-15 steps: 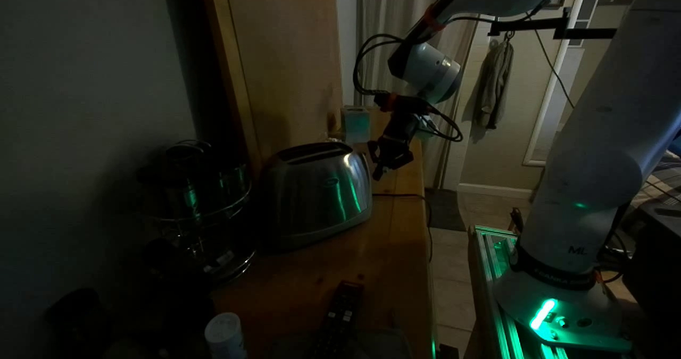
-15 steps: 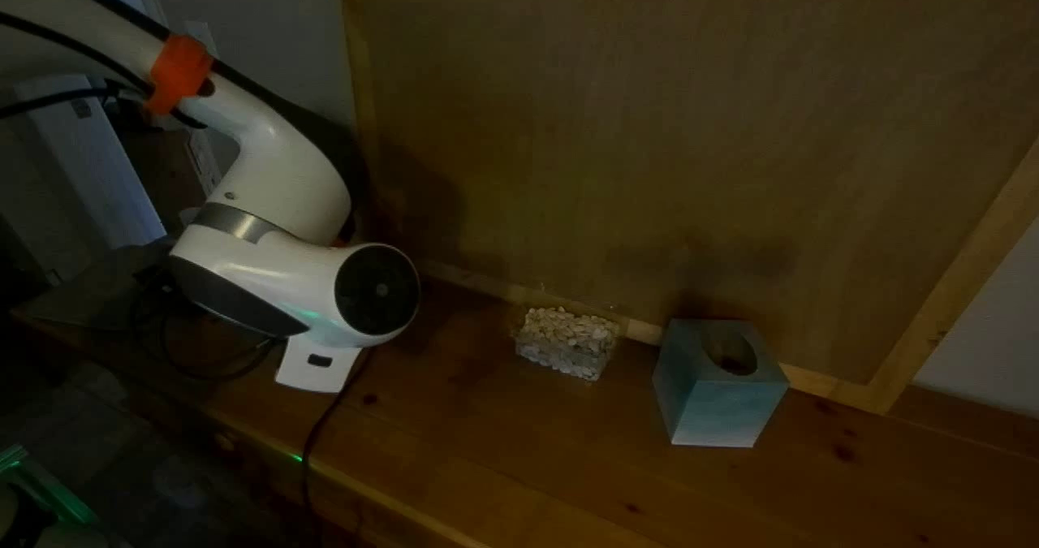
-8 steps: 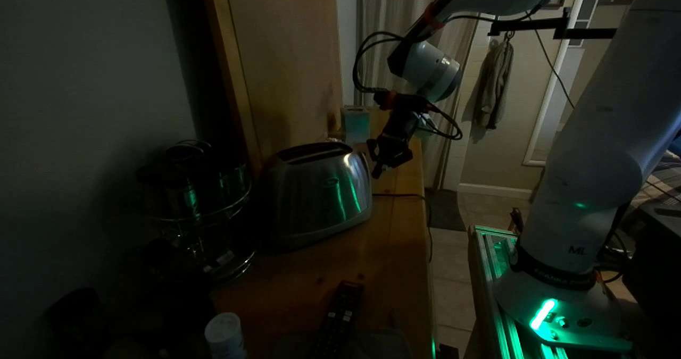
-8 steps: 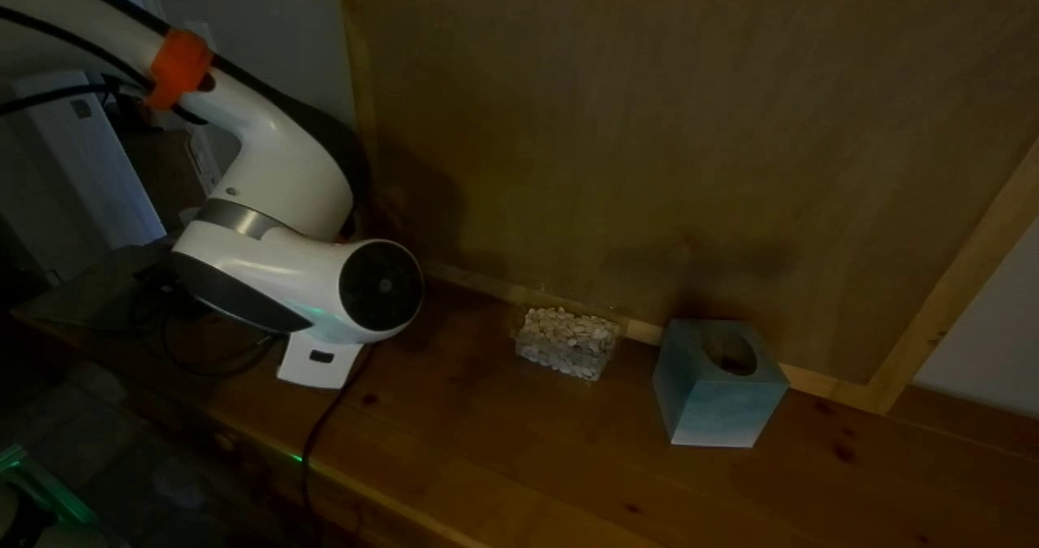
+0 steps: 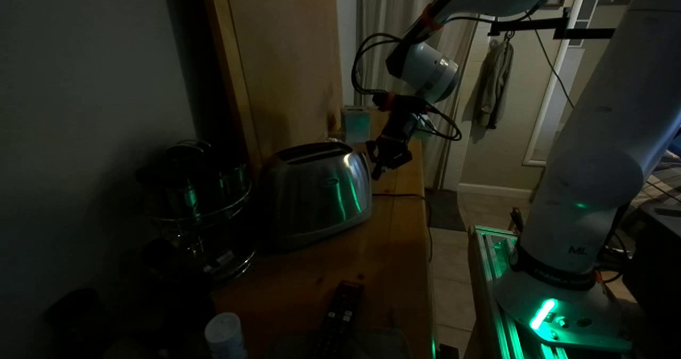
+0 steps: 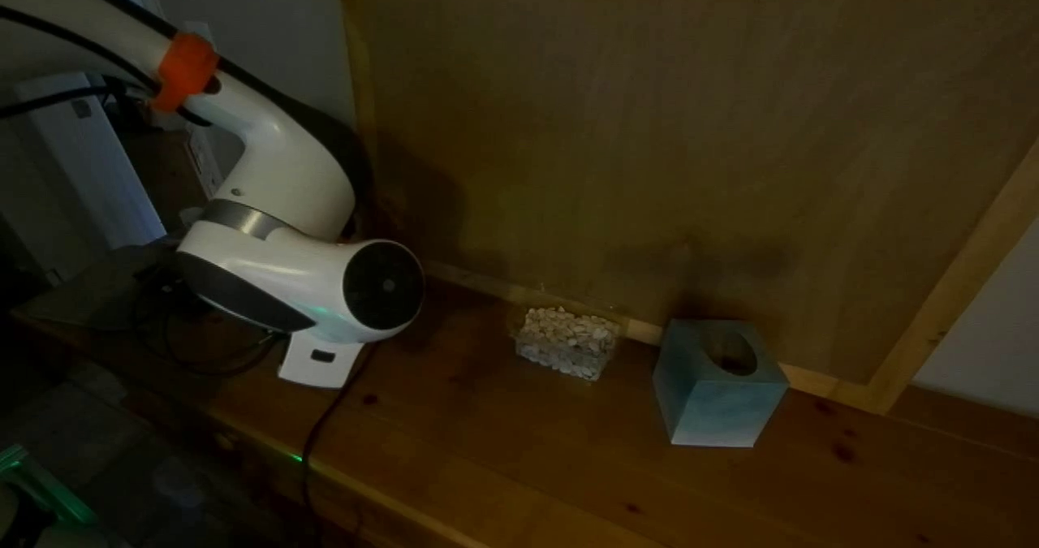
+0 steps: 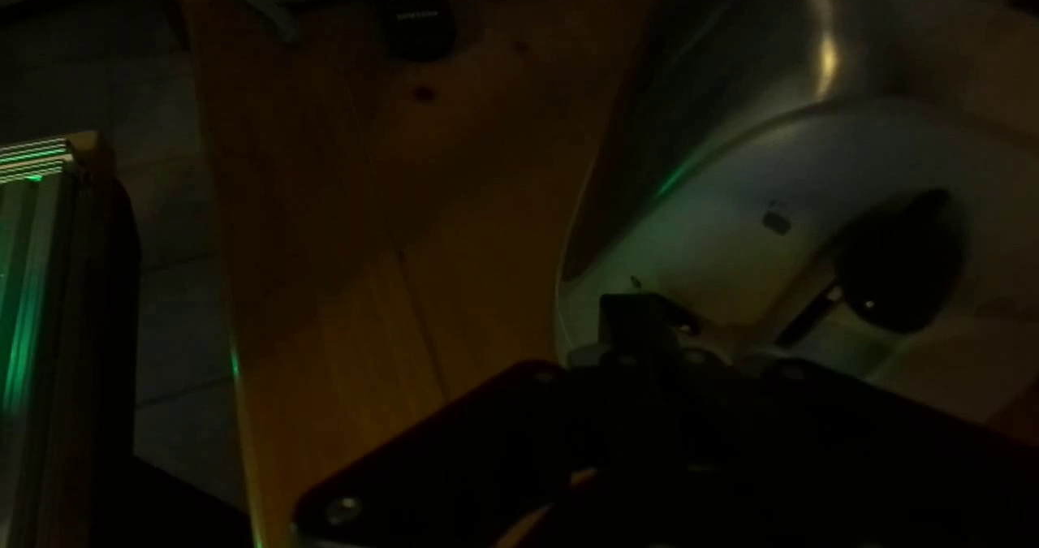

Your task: Press a button on the toaster.

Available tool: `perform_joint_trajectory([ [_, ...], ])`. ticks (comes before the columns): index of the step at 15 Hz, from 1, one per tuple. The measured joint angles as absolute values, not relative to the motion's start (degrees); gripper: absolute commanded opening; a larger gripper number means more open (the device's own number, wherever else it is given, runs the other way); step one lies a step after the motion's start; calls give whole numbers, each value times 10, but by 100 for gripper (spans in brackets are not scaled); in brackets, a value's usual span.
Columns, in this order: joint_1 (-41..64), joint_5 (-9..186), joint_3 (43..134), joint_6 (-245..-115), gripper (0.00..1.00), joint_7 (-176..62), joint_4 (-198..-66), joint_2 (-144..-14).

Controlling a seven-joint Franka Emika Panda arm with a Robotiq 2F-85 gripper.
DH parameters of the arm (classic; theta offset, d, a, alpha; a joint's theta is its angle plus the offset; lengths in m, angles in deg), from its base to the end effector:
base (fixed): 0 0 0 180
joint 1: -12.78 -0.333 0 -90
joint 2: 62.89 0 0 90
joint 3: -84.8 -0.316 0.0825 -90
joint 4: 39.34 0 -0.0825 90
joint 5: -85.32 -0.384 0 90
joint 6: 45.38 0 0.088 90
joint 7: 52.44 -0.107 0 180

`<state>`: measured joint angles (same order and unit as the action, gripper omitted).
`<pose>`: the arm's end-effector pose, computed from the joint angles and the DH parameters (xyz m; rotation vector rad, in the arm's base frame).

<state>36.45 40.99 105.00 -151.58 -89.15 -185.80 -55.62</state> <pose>0.3189 -0.2270 0.2965 -1.4059 1.8636 0.6463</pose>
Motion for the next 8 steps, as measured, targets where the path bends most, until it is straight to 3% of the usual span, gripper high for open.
perform_joint_trajectory([
  [8, 363, 406, 1050, -1516, 0, -891, -1850, -562],
])
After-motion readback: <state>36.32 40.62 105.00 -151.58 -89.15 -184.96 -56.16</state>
